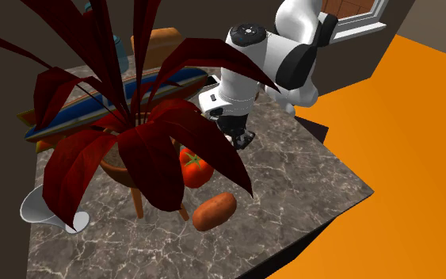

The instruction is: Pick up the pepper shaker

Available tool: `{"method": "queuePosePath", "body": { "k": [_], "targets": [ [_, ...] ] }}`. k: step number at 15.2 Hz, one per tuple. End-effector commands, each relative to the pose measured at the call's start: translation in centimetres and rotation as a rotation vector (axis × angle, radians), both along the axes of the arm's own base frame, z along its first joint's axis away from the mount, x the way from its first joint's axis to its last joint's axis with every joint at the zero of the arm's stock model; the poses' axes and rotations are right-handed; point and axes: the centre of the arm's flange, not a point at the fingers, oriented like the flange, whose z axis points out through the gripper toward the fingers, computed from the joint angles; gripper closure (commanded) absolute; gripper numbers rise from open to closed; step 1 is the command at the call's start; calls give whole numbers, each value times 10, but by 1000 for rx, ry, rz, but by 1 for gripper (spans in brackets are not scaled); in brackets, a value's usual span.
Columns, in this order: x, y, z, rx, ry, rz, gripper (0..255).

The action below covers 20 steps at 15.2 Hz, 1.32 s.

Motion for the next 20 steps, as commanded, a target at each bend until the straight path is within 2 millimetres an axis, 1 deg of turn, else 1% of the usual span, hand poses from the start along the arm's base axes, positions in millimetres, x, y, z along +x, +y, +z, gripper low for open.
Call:
{"method": "queuePosePath", "body": {
  "k": [1,3,18,20],
  "targets": [
    [0,0,-1,0,1,0,255],
    [0,0,-1,0,1,0,255],
    [0,0,78,0,1,0,255],
    [0,0,79,0,1,0,255]
  ]
}}
